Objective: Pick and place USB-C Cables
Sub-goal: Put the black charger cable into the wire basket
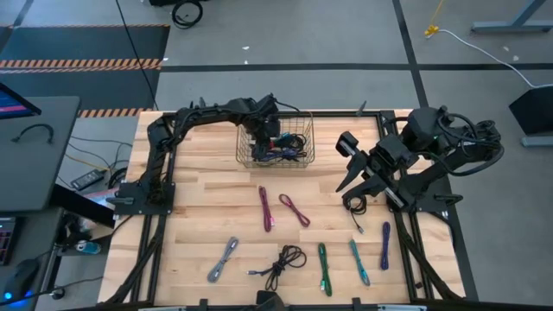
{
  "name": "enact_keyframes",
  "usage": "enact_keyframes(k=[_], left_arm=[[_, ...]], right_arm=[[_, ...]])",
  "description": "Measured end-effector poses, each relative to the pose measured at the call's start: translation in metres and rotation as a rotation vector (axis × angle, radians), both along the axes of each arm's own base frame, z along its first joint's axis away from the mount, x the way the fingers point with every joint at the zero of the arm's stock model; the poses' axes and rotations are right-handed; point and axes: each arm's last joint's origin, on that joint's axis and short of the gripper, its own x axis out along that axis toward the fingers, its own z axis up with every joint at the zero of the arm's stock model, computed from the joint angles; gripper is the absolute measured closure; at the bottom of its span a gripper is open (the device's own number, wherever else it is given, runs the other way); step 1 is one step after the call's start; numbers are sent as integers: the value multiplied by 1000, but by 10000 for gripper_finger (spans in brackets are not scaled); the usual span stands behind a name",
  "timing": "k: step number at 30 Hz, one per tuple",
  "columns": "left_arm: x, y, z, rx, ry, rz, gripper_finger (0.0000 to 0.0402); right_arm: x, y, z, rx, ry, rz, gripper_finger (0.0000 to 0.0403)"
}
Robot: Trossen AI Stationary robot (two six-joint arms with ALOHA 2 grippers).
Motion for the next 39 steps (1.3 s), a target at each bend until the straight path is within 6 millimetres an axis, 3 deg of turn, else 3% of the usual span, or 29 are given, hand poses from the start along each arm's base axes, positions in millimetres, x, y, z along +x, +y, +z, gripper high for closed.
enact_keyframes(k=[12,22,37,39], left_arm=[[0,0,-1,1,1,1,355],[4,0,-22,-51,50,42,355],[7,-2,-22,-49,38,52,355],[8,-2,-22,-43,39,63,339]], right_arm=[[0,0,0,-1,3,0,335],[0,0,0,2,6,1,335],[0,0,0,7,10,2,335],[0,0,-1,8,11,2,335]])
